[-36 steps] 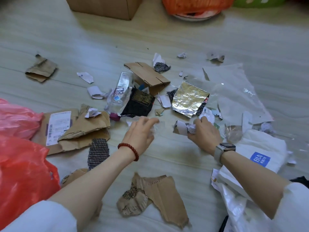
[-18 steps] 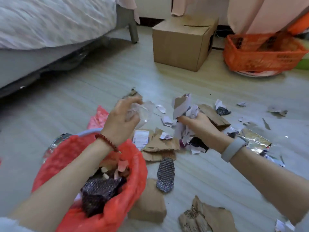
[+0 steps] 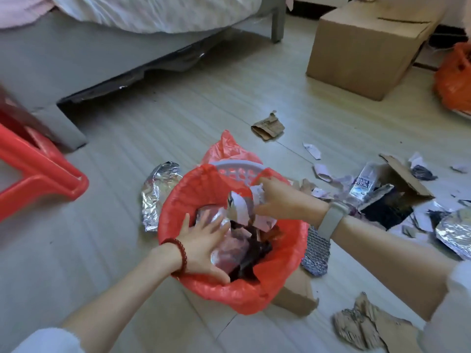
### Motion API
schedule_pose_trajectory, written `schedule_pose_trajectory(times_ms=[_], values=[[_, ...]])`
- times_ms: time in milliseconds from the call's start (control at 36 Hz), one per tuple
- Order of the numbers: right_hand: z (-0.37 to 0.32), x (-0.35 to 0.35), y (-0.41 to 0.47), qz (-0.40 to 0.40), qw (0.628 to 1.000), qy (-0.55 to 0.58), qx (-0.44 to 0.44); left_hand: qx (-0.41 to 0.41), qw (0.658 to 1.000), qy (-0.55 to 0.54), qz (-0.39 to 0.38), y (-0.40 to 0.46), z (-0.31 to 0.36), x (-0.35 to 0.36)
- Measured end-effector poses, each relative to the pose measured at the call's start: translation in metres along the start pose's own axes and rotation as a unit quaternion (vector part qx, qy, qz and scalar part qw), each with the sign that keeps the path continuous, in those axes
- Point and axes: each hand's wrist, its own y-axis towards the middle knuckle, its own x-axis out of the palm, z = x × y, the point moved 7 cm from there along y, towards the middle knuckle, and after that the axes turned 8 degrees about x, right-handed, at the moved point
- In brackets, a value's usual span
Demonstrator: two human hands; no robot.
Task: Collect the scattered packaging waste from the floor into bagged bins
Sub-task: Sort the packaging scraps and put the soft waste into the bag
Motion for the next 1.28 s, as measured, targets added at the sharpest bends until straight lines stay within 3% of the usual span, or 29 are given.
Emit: schedule_pose_trajectory(times_ms=[83, 167, 250, 333, 389, 472, 722, 944, 1083, 1167, 1278], values=[[-0.002, 0.017, 0.003, -0.013, 0.996, -0.088, 0.008, -0.042, 0.998, -0.046, 0.031, -0.012, -0.020, -0.017], [-0.015, 0.038, -0.005, -0.092, 0.994, -0.047, -0.038, -0.073, 0.994, -0.043, 0.064, -0.023, -0.040, -0.034], [-0.031, 0.062, -0.013, -0.149, 0.983, -0.058, -0.088, -0.084, 0.982, -0.085, 0.147, -0.029, -0.055, -0.046], [-0.040, 0.088, -0.013, -0.120, 0.961, -0.195, -0.155, -0.116, 0.951, -0.144, 0.247, -0.025, -0.069, -0.045], [-0.038, 0.106, -0.006, -0.087, 0.932, -0.295, -0.191, -0.141, 0.938, -0.156, 0.274, -0.021, -0.075, -0.036], [-0.024, 0.129, 0.013, -0.106, 0.915, -0.349, -0.171, -0.159, 0.923, -0.160, 0.311, -0.020, -0.079, -0.027], [0.007, 0.174, 0.045, -0.200, 0.918, -0.331, -0.085, -0.167, 0.906, -0.155, 0.357, -0.020, -0.073, -0.027], [-0.013, 0.147, 0.029, -0.232, 0.934, -0.259, -0.085, -0.184, 0.904, -0.177, 0.342, -0.025, -0.071, -0.037], [-0.043, 0.080, 0.002, -0.172, 0.957, -0.169, -0.161, -0.164, 0.866, -0.225, 0.416, -0.023, -0.062, -0.070], [-0.034, 0.043, -0.009, -0.161, 0.977, -0.054, -0.129, -0.139, 0.844, -0.241, 0.458, -0.016, -0.044, -0.099], [-0.010, -0.020, -0.031, -0.078, 0.990, -0.016, -0.113, -0.086, 0.825, -0.252, 0.498, 0.004, -0.006, -0.141]])
